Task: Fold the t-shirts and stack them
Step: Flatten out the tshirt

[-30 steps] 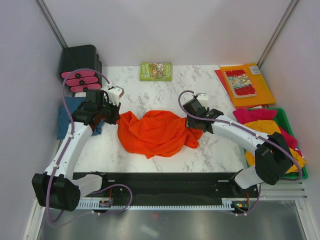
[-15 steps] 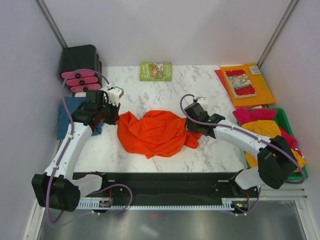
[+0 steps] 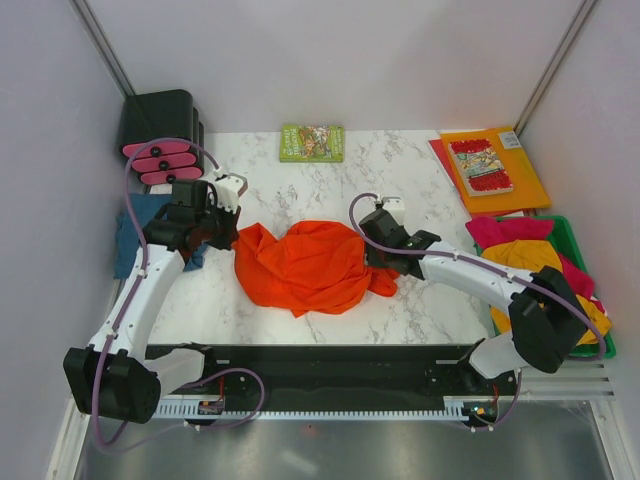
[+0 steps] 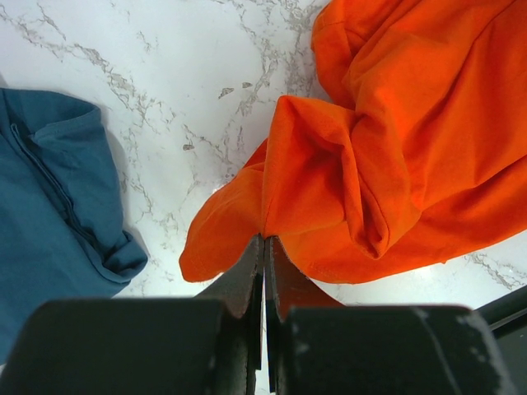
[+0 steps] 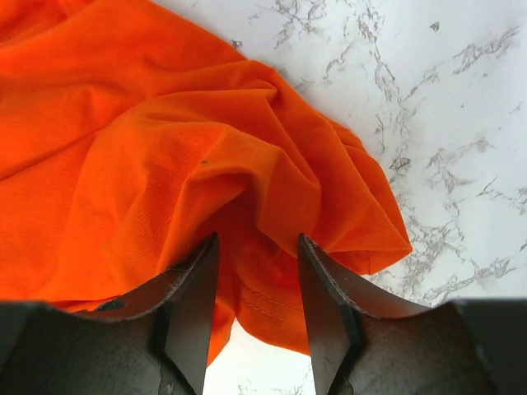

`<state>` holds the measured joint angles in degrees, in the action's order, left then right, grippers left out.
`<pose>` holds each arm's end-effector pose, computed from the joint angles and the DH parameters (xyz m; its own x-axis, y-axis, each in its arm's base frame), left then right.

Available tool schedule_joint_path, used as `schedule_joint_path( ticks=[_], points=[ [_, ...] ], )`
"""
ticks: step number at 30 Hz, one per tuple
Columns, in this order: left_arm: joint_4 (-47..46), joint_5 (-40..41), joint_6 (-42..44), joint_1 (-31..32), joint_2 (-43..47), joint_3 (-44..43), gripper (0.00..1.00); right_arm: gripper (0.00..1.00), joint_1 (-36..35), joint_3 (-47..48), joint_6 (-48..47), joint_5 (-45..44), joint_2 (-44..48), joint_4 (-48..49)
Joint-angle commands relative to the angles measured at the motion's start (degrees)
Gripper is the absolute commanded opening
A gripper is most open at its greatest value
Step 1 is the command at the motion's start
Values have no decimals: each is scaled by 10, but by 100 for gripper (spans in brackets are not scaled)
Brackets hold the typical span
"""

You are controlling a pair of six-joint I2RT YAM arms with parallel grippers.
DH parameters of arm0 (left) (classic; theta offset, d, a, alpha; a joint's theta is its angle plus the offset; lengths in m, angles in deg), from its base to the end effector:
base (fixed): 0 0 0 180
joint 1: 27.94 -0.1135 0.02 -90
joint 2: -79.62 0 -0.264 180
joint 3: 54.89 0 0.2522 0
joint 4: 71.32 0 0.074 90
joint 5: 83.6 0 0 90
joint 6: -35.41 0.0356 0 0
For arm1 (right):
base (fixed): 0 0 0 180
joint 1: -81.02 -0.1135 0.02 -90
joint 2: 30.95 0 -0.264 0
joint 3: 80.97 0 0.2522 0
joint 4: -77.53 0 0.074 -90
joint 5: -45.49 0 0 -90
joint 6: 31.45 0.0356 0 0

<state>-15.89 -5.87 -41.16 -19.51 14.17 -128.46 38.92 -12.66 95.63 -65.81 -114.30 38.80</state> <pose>0.2301 -0.0418 0.3093 -0.6408 0.3244 -0.6958 0.4468 0.8946 0.0055 0.2285 0.1891 0.2238 -0.7581 0.0721 -0.6482 -0.0104 0.9924 0.1226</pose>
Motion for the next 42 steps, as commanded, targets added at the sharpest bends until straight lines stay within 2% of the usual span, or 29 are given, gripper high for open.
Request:
schedule_joint_path(
  ticks=[1, 6, 11, 12, 15, 17, 19, 21, 22, 23, 24, 25, 26, 28, 29, 31, 32, 36, 38, 40, 42],
  points=[
    [-3, 5, -10, -3, 8, -6, 2, 49, 1, -1, 12, -11, 10, 5],
    [-2, 2, -11, -3, 9, 3, 2, 44, 1, -11, 12, -3, 15, -5],
    [-3, 3, -12, -3, 4, 2, 2, 27, 1, -25, 18, 0, 9, -17],
    [-4, 2, -12, -3, 3, 1, 2, 23, 1, -25, 20, 0, 6, -17],
    [-3, 2, -12, -3, 1, 0, 2, 0, 0, -24, 26, -8, -1, -26],
    [-4, 12, -12, -4, 1, -4, 2, 0, 1, -15, 28, -25, 9, -35],
    [-4, 24, -15, -10, 5, -21, 2, 0, 4, 6, 20, -81, 35, -49],
    [-6, 48, -10, -33, 6, -53, 2, 0, 27, 93, -15, -130, 53, -93],
    [-5, 47, -10, -47, 3, -101, 2, 0, 50, 134, -53, -152, 68, -104],
    [-5, 33, -9, -63, -1, -131, 2, 0, 107, 220, -74, -150, 75, -113],
    [4, 26, -9, -100, -8, -164, 2, 0, 134, 265, -92, -141, 79, -113],
    [11, 14, -9, -113, -25, -235, 2, 0, 167, 310, -108, -137, 79, -112],
    [22, 7, -10, -126, -35, -272, 2, 0, 173, 397, -139, -140, 74, -121],
    [42, -13, -14, -160, -47, -359, 2, 0, 176, 470, -162, -147, 51, -142],
    [43, -16, -17, -167, -48, -376, 2, 0, 176, 506, -169, -146, 47, -158],
    [47, -24, -17, -177, -42, -385, 2, 0, 176, 494, -167, -139, 58, -159],
    [49, -29, -17, -176, -30, -373, 2, 0, 176, 454, -159, -136, 65, -154],
    [48, -37, -17, -177, -7, -259, 2, 0, 176, 336, -127, -115, 94, -151],
    [40, -28, -12, -180, -2, -245, 2, 0, 176, 312, -126, -113, 100, -144],
    [33, -22, -12, -184, -3, -264, 2, 0, 178, 338, -138, -125, 95, -144],
    [37, -21, -12, -185, -26, -326, 2, 0, 180, 418, -154, -130, 77, -144]
  ],
)
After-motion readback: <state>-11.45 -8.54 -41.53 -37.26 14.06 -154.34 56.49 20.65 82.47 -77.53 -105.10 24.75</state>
